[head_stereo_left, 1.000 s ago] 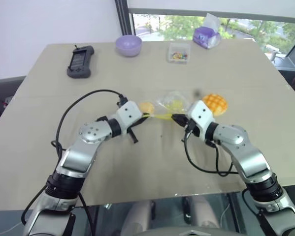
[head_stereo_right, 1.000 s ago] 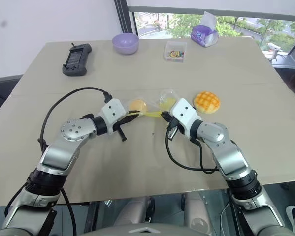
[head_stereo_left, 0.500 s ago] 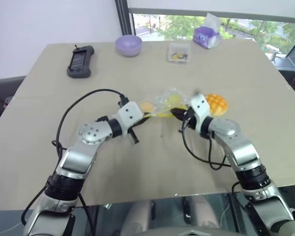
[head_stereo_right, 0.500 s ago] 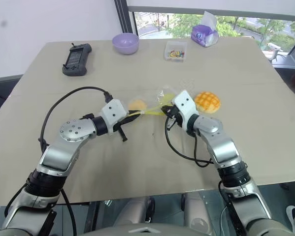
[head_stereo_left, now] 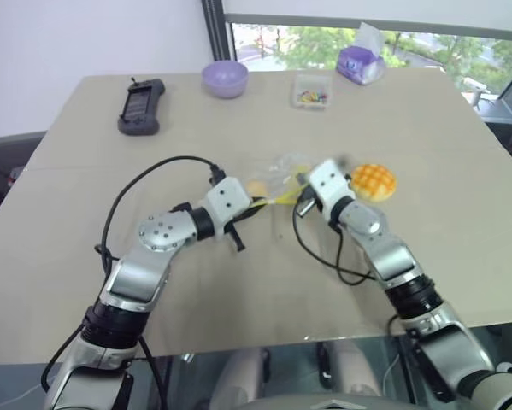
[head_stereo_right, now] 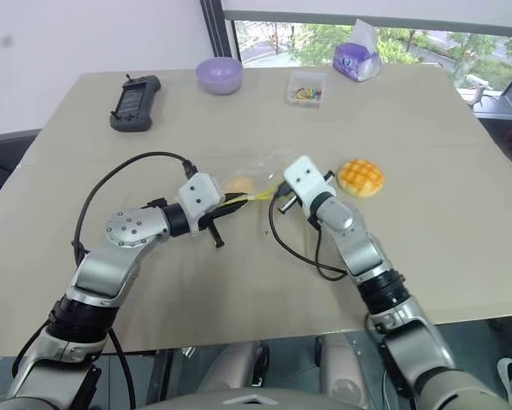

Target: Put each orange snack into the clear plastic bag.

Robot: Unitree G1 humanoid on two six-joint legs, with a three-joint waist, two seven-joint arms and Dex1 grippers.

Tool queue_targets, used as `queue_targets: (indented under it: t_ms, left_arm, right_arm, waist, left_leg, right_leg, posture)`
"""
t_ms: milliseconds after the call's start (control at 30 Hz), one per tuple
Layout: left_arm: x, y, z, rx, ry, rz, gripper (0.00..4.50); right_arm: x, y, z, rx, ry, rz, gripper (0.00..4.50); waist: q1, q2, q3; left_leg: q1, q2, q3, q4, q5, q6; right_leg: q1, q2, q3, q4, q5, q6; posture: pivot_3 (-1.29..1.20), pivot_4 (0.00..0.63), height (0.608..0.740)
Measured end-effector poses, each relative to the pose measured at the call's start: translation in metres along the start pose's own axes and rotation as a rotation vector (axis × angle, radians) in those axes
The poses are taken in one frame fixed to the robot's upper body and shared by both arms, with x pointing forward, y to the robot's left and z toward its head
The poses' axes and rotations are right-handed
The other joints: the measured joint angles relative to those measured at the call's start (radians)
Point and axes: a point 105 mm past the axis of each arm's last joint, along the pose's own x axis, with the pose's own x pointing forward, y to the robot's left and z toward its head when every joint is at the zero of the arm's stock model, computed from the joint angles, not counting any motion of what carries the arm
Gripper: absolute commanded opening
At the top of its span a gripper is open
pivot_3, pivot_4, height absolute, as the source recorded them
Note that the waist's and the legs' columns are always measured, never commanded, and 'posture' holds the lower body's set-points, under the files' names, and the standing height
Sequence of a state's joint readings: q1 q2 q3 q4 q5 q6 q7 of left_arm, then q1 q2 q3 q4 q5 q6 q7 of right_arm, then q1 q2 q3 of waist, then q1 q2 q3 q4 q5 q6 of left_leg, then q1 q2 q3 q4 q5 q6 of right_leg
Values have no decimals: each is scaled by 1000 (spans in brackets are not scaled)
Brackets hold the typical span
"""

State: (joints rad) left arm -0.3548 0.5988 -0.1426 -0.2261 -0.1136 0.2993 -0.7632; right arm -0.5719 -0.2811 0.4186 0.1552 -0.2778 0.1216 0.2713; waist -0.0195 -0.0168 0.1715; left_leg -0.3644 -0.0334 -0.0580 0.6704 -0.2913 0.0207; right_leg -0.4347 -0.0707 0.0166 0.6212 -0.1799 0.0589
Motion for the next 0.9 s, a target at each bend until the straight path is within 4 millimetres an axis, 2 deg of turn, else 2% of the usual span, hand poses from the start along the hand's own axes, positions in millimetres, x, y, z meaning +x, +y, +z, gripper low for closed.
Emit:
queue_targets:
  t_ms: [33,67,167,200,267,333,400,533,567,767,900]
  left_arm:
    - [0,0,0,1,-1,0,0]
    - [0,1,1,5,0,3,0]
    - [0,3,1,19,5,8,0]
    - [0,4,0,22,9,9,0]
    - [0,4,-1,23,15,10,0]
    - [0,5,-4,29,29,15,0]
    - [-1,5,-5,31,38,17,0]
    - [-2,6,-8,37,55,27,0]
    - [-2,6,-9,36,57,31,0]
    - [0,12,-17,17,96,67,0]
    - [2,19,-20,3,110,101,0]
  right_arm:
    - [0,1,0,-21,-3,5,50]
    - [-1,5,-3,-144,-19,27,50]
    - [-2,20,-3,-300,-62,98,50]
    - [-2,25,-5,-329,-70,123,444]
    - [-2,28,-7,-347,-70,135,765]
    - [-2,30,-11,-380,-67,145,1586]
    - [-2,30,-13,-405,-62,151,2606]
    - [-3,22,-9,-448,-82,134,4267]
    - [-3,20,-7,-459,-87,129,4418]
    - [-14,14,-9,-479,-77,135,4418]
    - [-30,-5,-13,-366,-46,124,4418]
  waist:
    - [-1,0,0]
    - [-5,0,0]
    - [-21,0,0]
    - [-23,0,0]
    - [-22,0,0]
    - [-21,-1,0]
    - [-21,0,0]
    - [-21,-1,0]
    - [-21,-1,0]
    - [-18,-1,0]
    - [-14,-1,0]
  left_leg:
    - [0,0,0,0,0,0]
    - [0,1,0,-1,0,0]
    - [0,1,1,-1,0,0]
    - [0,1,2,-1,0,0]
    - [0,1,2,-1,0,0]
    - [0,1,1,0,0,0]
    - [0,1,1,0,0,0]
    - [0,1,1,0,0,1]
    - [0,1,1,0,-1,1]
    - [0,1,1,0,-1,2]
    - [-1,1,0,0,-2,3]
  right_leg:
    - [0,0,0,0,0,0]
    - [-1,1,0,0,0,0]
    - [-1,1,2,0,0,0]
    - [-1,1,2,1,0,0]
    - [-1,0,2,1,0,0]
    - [-1,0,2,1,0,0]
    - [-1,0,2,1,0,0]
    - [-1,0,2,1,0,0]
    - [-1,0,2,1,0,0]
    - [-1,0,2,1,0,0]
    - [-1,1,1,0,0,0]
  posture:
    - [0,150,740]
    - [0,150,740]
    - [0,150,740]
    - [0,150,740]
    - [0,150,740]
    - [0,150,740]
    - [0,150,740]
    - [0,150,740]
    - [0,150,740]
    - [0,150,740]
    - [0,150,740]
